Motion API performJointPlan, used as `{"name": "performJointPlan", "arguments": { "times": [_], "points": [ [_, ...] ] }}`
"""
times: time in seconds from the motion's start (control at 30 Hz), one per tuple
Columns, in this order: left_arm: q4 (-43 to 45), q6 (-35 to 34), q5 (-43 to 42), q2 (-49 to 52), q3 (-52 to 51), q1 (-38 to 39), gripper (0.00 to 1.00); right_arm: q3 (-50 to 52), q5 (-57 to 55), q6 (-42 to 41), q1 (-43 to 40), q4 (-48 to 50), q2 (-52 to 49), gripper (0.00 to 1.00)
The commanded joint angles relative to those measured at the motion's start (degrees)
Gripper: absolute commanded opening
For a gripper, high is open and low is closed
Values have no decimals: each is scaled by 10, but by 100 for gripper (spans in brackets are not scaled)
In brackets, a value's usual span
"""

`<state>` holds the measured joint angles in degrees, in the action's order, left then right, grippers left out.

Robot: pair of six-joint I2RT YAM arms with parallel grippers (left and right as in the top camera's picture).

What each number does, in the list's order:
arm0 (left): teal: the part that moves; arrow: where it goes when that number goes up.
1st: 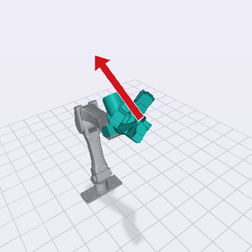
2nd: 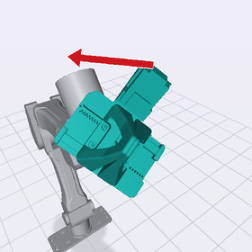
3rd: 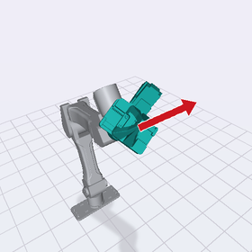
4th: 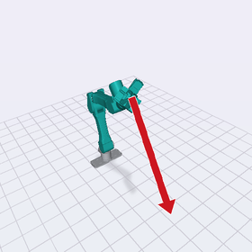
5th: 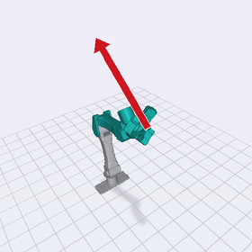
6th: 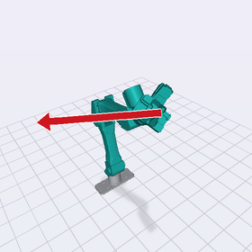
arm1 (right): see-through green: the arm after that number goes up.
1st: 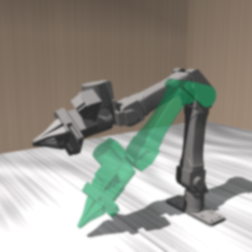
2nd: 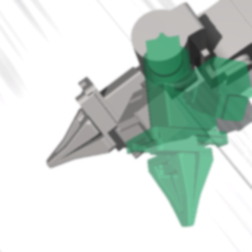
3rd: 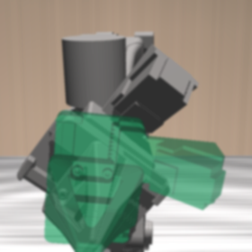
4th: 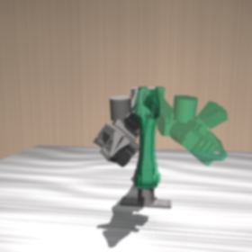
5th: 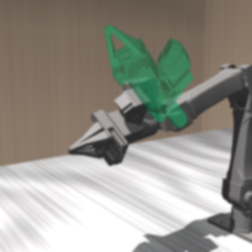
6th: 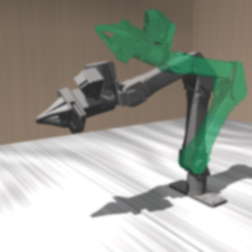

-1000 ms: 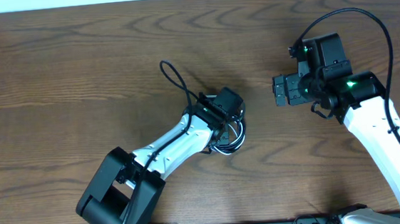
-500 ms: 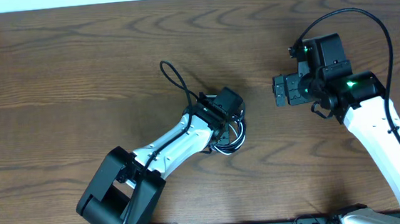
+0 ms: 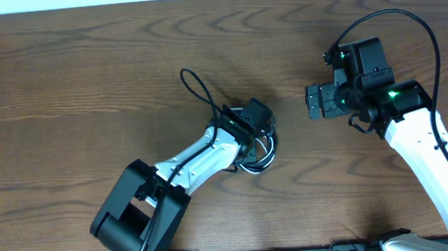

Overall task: Untangle cables
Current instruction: 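Grasp the black and white cable bundle with the left gripper, then reach the right gripper into the bundle held by the left gripper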

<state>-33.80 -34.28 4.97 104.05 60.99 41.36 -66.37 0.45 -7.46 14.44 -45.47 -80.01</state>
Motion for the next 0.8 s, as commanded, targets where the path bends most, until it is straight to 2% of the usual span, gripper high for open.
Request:
{"name": "performJointPlan", "arguments": {
  "times": [0.0, 0.27, 0.4, 0.57, 0.77],
  "points": [
    [1, -3, 2, 12, -9, 1, 8, -2, 3, -9, -1, -2, 2, 99],
    [-33, 13, 2, -15, 14, 1, 7, 0, 3, -9, -1, 1, 2, 99],
    [-80, 40, -2, -70, 47, 1, 7, 23, 3, -9, -1, 23, 2, 99],
    [-74, 70, -15, -154, 54, 1, 7, 59, 6, -11, -1, 49, 2, 99],
    [-52, 129, -15, -240, 54, 1, 7, 113, 145, 18, -1, 120, 2, 99]
  ]
}}
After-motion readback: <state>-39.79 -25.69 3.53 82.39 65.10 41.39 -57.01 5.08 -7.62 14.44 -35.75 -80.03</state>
